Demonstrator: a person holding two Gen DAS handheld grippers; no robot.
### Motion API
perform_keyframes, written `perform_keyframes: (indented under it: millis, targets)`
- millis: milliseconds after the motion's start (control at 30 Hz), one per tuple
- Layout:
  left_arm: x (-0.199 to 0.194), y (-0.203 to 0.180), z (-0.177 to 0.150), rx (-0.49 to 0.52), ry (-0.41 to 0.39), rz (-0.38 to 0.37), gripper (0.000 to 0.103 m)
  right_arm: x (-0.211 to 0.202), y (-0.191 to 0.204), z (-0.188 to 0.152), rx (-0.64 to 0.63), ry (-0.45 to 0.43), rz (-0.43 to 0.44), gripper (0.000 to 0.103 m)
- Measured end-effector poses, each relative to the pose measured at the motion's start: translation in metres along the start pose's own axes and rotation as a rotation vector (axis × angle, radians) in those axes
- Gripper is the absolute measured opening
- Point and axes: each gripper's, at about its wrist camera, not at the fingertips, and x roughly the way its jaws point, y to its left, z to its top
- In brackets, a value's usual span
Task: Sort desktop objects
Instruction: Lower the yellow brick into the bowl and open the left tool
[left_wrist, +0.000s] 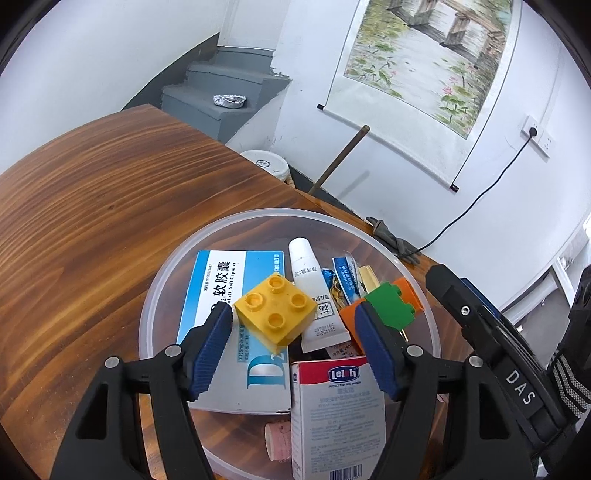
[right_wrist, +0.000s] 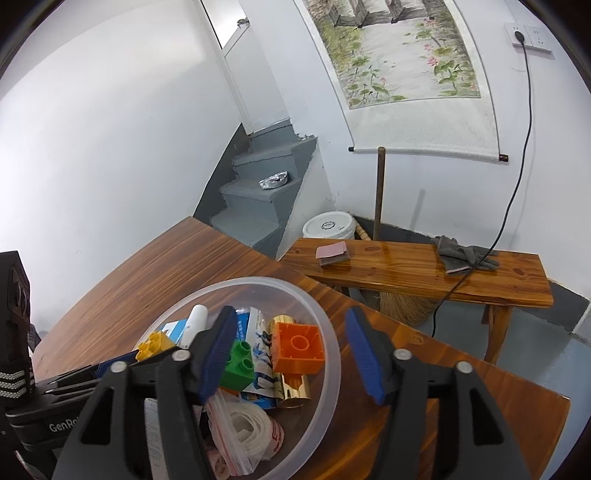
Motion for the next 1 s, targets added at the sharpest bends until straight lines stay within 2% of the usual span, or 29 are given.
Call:
perform_keyframes:
  millis: [500,1000]
  targets:
    - [-0.011,-0.003,0.004,-0.020,-0.039,0.001,0.072,0.001,0.002,0.000,-0.011,-0.004,-0.016,0.077]
    - [-0.021,-0.007,0.002,0.036,-0.100,0.104,0.072,0.004,0.007,-0.003,-0.034,0.006,-0.028,0.079]
